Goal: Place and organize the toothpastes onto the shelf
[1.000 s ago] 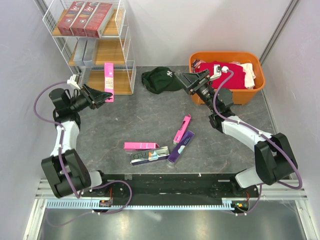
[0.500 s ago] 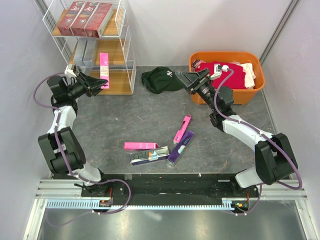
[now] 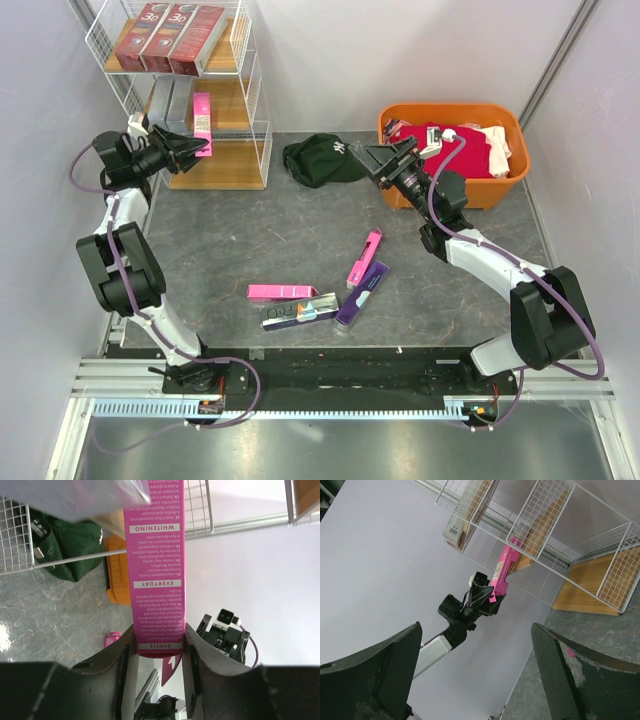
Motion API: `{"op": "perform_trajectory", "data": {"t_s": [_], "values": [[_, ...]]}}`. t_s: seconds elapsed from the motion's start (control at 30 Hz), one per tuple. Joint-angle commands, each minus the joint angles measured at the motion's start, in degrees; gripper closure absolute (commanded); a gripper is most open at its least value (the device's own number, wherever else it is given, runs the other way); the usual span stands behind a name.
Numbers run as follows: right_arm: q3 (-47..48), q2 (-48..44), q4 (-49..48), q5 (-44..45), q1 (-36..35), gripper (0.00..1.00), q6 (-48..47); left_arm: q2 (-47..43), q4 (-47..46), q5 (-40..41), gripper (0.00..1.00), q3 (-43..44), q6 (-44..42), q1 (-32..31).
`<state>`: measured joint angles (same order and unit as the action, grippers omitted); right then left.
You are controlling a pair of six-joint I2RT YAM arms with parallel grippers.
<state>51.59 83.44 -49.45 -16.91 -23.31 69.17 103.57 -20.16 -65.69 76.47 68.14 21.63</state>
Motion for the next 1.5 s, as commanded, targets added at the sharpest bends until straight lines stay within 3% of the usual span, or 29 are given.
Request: {"op": "perform_trajectory", "data": {"t_s": [0.0, 0.33, 0.47, 0.5, 0.57, 0.9, 1.23, 1.47], "values": [[2.3, -1.1, -1.2, -0.8, 0.4, 0.02, -1.1, 2.8, -3.0, -0.4, 0.78, 5.3, 4.2, 0.3], [1.5, -1.1, -0.7, -1.3, 0.4, 0.02, -0.8, 6.7, -1.6, 2.3, 0.76, 10.1, 6.3, 0.3], [1.1, -1.2, -0.6, -1.4, 0.5, 0.02, -0.7, 8.7, -1.7, 2.9, 0.69, 11.5, 8.4, 0.3], [1.0, -1.2, -0.6, -1.4, 0.5, 0.02, -0.7, 8.8, -1.6, 3.5, 0.6, 11.5, 8.8, 0.3], [1.0, -1.3, -0.6, -1.4, 0.5, 0.02, -0.7, 8.9, -1.4, 4.3, 0.54, 11.2, 10.1, 0.7], [0.0, -1.4, -0.9, -1.8, 0.5, 0.02, -0.2, 9.7, -5.1, 6.1, 0.39, 11.9, 14.6, 1.6], [-0.2, -1.3, -1.1, -2.0, 0.4, 0.02, 0.1, 10.2, -6.2, 6.8, 0.39, 12.7, 16.1, 1.7], [-0.4, -1.1, -1.4, -2.3, 0.5, 0.02, 0.5, 9.3, -7.0, 7.6, 0.49, 12.1, 16.2, 1.7]]}}
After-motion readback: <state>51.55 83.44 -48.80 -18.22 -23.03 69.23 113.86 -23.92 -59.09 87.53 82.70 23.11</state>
